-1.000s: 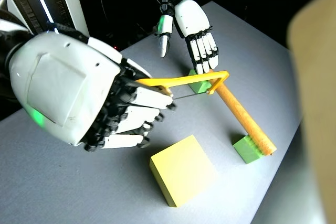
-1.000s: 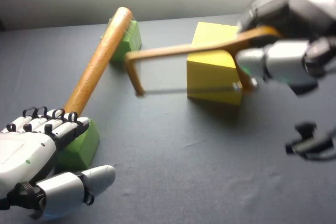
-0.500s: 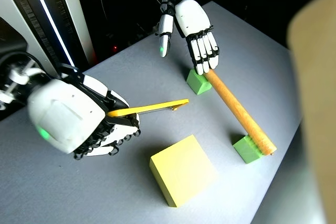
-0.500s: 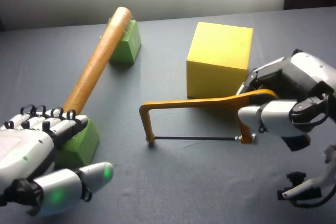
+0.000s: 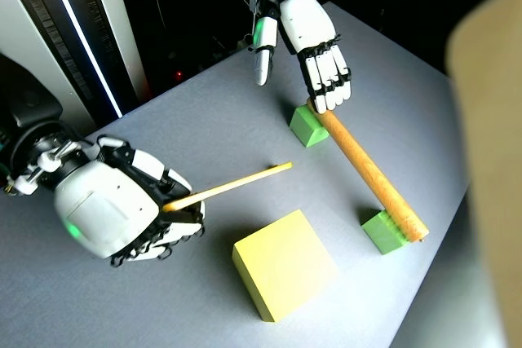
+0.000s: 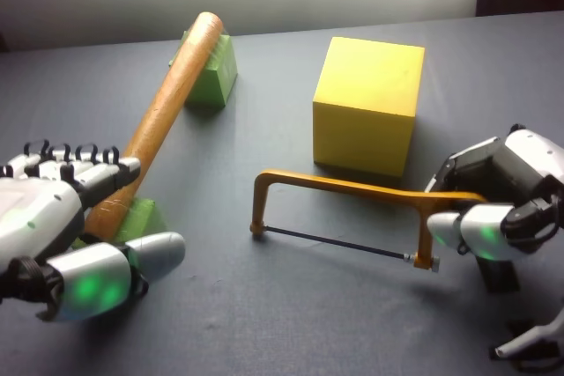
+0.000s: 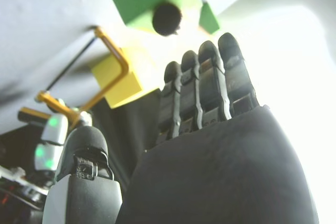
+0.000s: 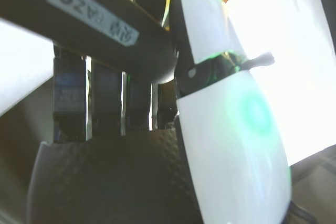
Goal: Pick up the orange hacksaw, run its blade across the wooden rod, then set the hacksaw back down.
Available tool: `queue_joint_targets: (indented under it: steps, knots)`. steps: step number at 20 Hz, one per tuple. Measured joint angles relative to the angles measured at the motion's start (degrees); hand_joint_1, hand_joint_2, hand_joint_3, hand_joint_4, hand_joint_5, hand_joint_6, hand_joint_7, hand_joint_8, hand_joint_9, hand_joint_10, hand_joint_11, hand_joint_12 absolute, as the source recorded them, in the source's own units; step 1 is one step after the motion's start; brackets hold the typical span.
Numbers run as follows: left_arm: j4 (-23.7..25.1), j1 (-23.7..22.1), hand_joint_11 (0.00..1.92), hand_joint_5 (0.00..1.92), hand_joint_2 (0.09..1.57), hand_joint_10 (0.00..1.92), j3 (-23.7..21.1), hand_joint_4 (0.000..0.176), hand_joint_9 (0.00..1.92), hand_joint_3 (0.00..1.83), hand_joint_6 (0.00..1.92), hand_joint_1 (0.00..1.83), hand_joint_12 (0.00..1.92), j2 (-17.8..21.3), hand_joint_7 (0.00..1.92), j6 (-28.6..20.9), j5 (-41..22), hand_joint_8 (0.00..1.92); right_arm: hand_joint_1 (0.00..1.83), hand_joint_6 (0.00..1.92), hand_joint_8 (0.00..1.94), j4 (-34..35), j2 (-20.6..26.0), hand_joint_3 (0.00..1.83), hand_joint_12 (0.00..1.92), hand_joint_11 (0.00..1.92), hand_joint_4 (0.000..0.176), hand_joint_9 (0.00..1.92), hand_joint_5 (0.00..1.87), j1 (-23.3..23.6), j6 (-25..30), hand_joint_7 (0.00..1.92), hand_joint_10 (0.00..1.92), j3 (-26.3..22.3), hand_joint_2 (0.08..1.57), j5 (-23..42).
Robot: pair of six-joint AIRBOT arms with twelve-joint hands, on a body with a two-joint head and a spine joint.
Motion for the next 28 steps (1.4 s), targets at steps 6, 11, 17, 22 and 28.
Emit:
queue_joint_targets:
  steps: [6, 11, 17, 22, 28]
  knots:
    - [0.0, -8.0, 0.0, 0.25, 1.17, 0.0, 0.4, 0.0, 0.23, 0.0, 0.0, 0.0, 0.48, 3.1, 0.25, 5.0, 7.2, 0.0, 1.01, 0.3, 0.02, -1.9, -0.3, 0.0, 0.81, 0.23, 0.0, 0.51, 0.32, -1.1, 0.6, 0.48, 0.0, 0.0, 1.06, 0.2]
    - [0.2, -15.5, 0.0, 0.2, 1.17, 0.01, 0.8, 0.0, 0.18, 0.0, 0.0, 0.0, 0.39, 5.1, 0.2, 9.7, 15.5, 0.01, 0.98, 0.84, 0.01, -3.6, -0.3, 0.01, 0.6, 0.16, 0.0, 0.41, 0.02, -1.4, 0.9, 0.39, 0.0, -0.1, 1.1, 0.8]
    - [0.3, -20.7, 0.0, 0.23, 1.18, 0.01, 0.9, 0.0, 0.23, 0.0, 0.01, 0.0, 0.41, 5.8, 0.25, 12.8, 23.0, 0.01, 0.97, 0.7, 0.08, -10.8, 4.6, 0.02, 0.79, 0.14, 0.0, 0.43, 0.13, -1.3, 1.0, 0.39, 0.01, -3.6, 1.11, 2.1]
    - [0.2, -21.4, 0.35, 0.33, 1.24, 1.92, 0.8, 0.0, 0.34, 0.0, 1.91, 0.04, 1.92, 6.2, 0.27, 12.9, 23.2, 1.91, 0.37, 1.91, 1.93, -13.7, 9.9, 0.0, 1.92, 0.41, 0.0, 0.34, 0.31, 2.6, 1.2, 0.34, 1.91, -6.0, 0.83, -1.7]
    - [0.5, -21.6, 1.76, 1.51, 1.35, 1.92, 0.6, 0.033, 1.72, 0.0, 1.92, 1.1, 1.92, 5.3, 1.66, 12.8, 22.1, 1.92, 0.91, 1.92, 1.94, -27.5, 14.3, 0.0, 1.92, 1.57, 0.0, 1.48, 1.34, 2.9, 1.0, 1.43, 1.92, -8.0, 1.46, -4.4]
